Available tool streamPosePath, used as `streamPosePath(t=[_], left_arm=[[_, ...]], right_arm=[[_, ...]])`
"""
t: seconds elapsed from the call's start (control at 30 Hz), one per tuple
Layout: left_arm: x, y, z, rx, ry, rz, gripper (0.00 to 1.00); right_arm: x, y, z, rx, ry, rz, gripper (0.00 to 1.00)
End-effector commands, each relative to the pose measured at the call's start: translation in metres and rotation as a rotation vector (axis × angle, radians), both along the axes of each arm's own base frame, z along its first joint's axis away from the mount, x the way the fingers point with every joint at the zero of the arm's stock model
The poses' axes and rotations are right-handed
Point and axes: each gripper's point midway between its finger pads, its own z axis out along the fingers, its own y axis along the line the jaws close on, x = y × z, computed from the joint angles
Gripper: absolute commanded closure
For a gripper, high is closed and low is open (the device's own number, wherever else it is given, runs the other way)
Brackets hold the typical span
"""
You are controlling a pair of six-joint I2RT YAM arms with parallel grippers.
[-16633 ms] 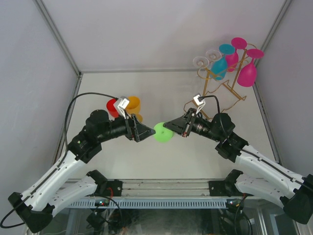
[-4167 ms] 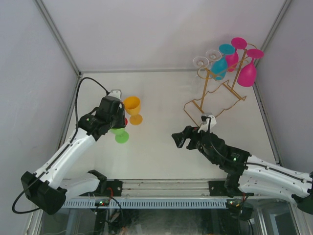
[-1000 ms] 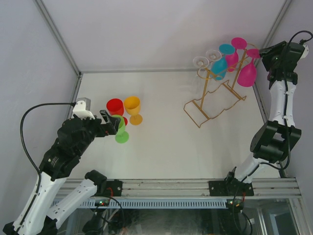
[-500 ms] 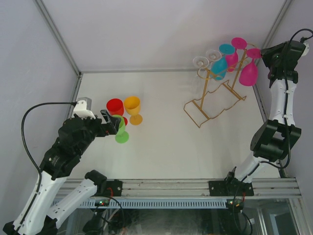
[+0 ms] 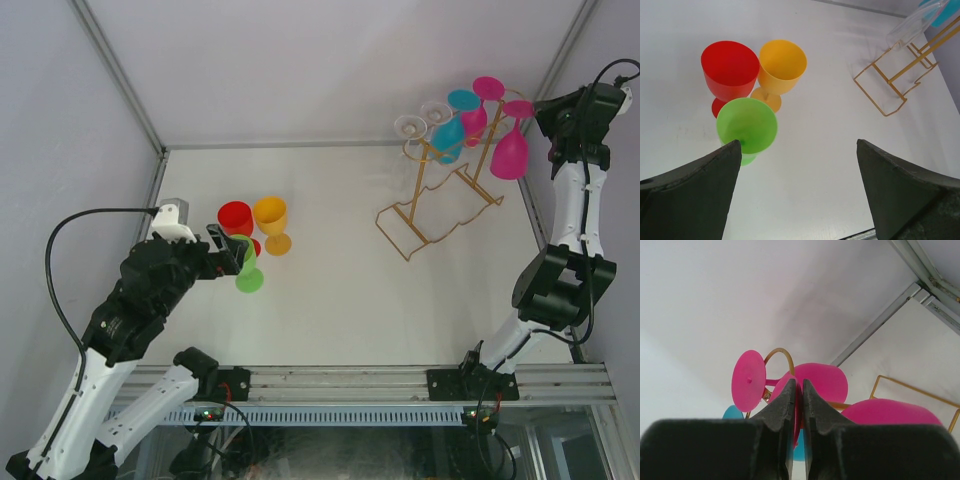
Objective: Take the wine glass off the wine glass rack
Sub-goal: Pick up the wine glass from the wine rack.
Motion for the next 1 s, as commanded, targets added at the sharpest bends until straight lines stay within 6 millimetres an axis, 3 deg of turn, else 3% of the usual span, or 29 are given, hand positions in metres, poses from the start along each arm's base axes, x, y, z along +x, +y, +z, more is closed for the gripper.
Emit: streamPosePath(t=[0.0, 0.13, 0.5, 0.97], left_arm=[[-0.001, -0.001, 0.000, 0.011, -0.006, -0.019, 0.00], [-0.002, 0.001, -0.001, 0.017, -0.004, -0.013, 0.00], [-0.002, 0.001, 0.001, 0.005, -0.007, -0.010, 0.00], [-0.006, 0.006, 0.000, 0.003, -0.006, 0.008, 0.00]], right_arm=[[-0.003, 0.002, 0.037, -0.024, -0.091, 0.007, 0.96], [-0.004, 0.002, 0.039, -0.016, -0.095, 0.000, 1.00], [-0.007, 0.018, 0.062, 0.093, -0.202, 0.027, 1.00], [-0.012, 0.011, 0.066, 0.095, -0.208, -0.034, 1.00]])
